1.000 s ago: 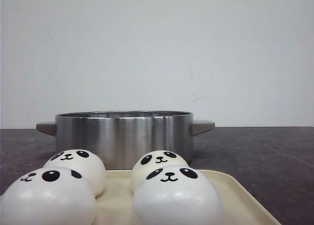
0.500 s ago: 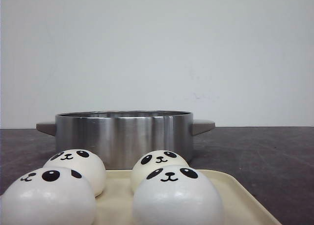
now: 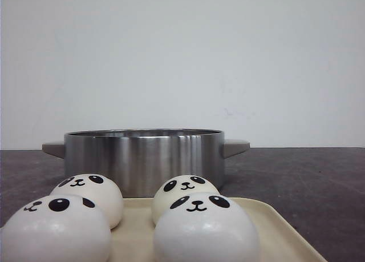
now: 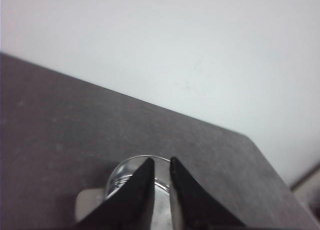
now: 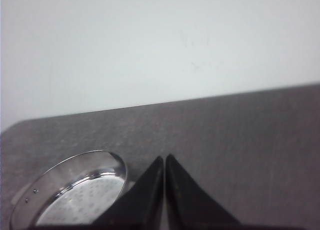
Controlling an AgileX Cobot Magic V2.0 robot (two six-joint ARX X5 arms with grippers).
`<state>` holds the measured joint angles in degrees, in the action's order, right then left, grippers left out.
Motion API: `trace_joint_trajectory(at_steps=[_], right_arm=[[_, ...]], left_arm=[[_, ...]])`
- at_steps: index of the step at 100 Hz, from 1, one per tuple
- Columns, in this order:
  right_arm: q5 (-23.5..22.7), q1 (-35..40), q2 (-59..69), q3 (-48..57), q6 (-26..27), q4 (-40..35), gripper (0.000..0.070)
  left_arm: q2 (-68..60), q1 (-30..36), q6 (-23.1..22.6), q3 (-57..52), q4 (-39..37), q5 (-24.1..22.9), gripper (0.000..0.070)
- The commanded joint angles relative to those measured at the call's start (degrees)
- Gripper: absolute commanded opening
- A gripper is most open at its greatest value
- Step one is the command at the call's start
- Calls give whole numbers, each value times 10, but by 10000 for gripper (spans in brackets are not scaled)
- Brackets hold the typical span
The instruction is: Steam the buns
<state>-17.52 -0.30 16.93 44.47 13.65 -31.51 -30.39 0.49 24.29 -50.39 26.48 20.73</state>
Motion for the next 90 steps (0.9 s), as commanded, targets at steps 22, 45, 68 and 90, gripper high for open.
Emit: trace_joint_trajectory(at_steps=[22, 45, 68, 90], right_arm=[[-52, 2, 79, 143, -39, -23, 483], [-95, 2, 114, 163, 30, -48, 700], [-142, 27, 195, 163, 51, -130, 700], [-37, 148, 283, 163, 57, -209, 700]], left_arm=[[-87, 21, -123, -167, 82, 23, 355], [-80, 62, -120, -167, 122, 23, 700], [-75, 138, -120, -167, 174, 22, 672], [-73, 177, -138, -167, 211, -13, 672]])
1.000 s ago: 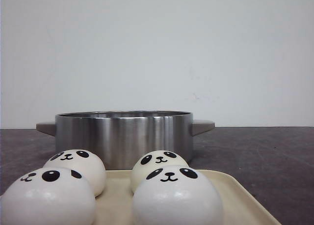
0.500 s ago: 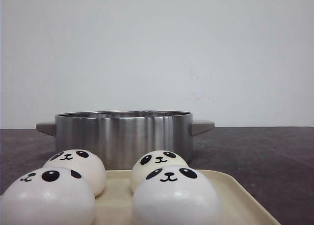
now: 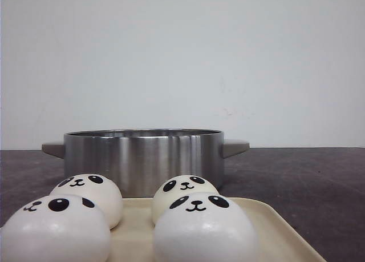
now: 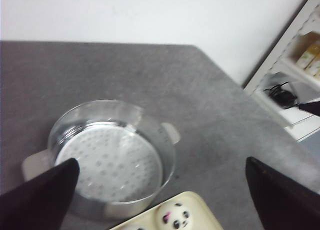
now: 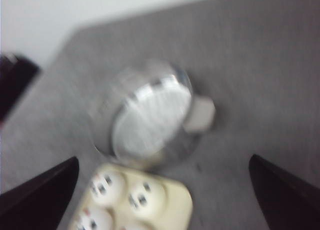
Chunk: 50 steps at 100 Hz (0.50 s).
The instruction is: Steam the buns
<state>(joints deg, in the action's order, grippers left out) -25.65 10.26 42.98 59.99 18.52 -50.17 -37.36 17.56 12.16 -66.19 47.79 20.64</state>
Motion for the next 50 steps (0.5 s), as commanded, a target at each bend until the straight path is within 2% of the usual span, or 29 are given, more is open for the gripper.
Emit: trace_joint_trajectory(at_steps=[1, 11, 23, 29, 37, 50], right_arm=[[51, 50, 27, 8, 9, -26, 700], [114, 141, 73, 8, 40, -51, 700], [182, 258, 127, 8, 88, -45, 700], [201, 307, 153, 8, 110, -32, 700], [201, 356, 192, 8, 128, -6, 700], [200, 396, 262, 8, 145, 30, 532]], left_arm=[[-3, 8, -17, -9, -2, -13, 672], [-3, 19, -17, -9, 2, -16, 672], [-3, 27, -25, -9, 7, -29, 672], [-3, 32, -27, -9, 12, -39, 672], [-3, 37, -27, -9, 21, -43, 672], [-3, 43, -27, -9, 30, -43, 672]])
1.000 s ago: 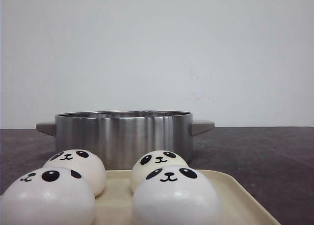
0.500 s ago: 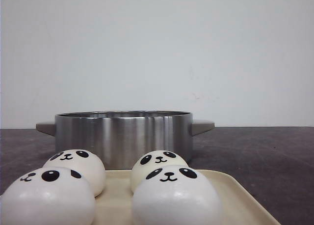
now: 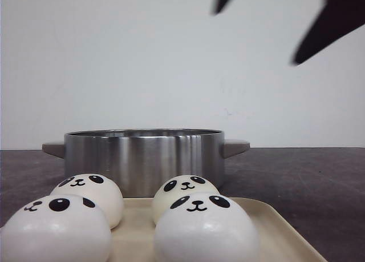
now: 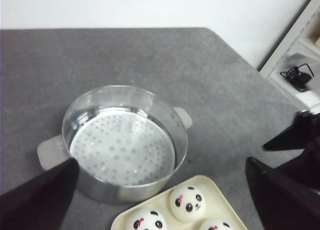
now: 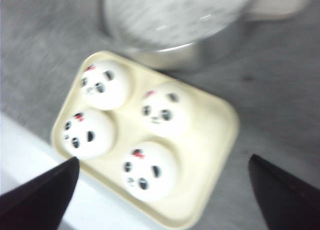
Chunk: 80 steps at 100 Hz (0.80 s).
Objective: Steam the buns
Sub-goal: 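Lower the right gripper over the farther bun on the tray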
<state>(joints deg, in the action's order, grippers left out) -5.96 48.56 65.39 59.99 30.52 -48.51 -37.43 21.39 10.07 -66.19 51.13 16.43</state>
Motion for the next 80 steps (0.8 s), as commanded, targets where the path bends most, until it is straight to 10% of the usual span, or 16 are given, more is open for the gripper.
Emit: trace_joint_trajectory(at_steps=[1, 80], right_arm=[[3, 15, 44, 8, 25, 15, 528], [-20, 27, 298, 8, -9, 113, 595]], left_arm=[[-2, 5, -6, -9, -3, -1, 672], [-3, 11, -6, -9, 22, -21, 664]])
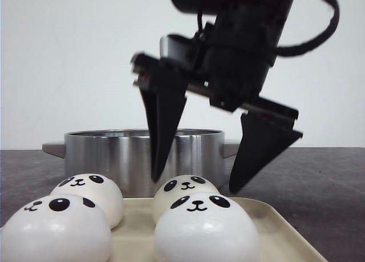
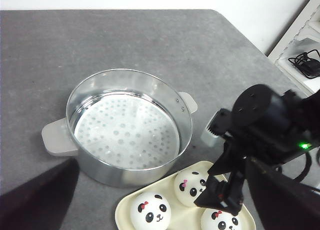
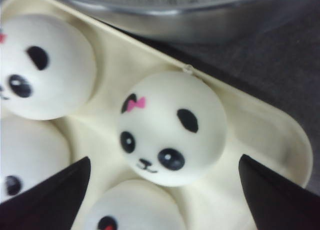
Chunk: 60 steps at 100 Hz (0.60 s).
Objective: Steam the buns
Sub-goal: 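Lower the right gripper over the farther bun on the tray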
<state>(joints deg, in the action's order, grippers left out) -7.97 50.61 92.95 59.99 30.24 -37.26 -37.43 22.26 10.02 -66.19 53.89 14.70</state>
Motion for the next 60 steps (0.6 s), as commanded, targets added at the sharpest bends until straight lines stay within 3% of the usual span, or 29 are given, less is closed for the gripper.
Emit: trace_joint_trajectory(at_steps=[1, 11, 22, 34, 47, 60], right_arm=[[1, 6, 24, 8, -7, 0, 595], [9, 6, 40, 8, -3, -2, 578], [23, 6, 45, 8, 8, -2, 466], [21, 6, 45, 8, 6, 13, 474], [20, 6, 45, 8, 6, 32, 555], [20, 6, 45, 8, 7, 55, 555]], left_arm=[[-3, 3, -5, -9, -6, -4, 664], [-3, 3, -5, -9, -6, -10, 664], [-3, 3, -5, -9, -5, -12, 664], [-3, 3, -5, -9, -2, -14, 664], [-3, 3, -5, -9, 7, -14, 664], [-3, 3, -5, -9, 10, -14, 664]])
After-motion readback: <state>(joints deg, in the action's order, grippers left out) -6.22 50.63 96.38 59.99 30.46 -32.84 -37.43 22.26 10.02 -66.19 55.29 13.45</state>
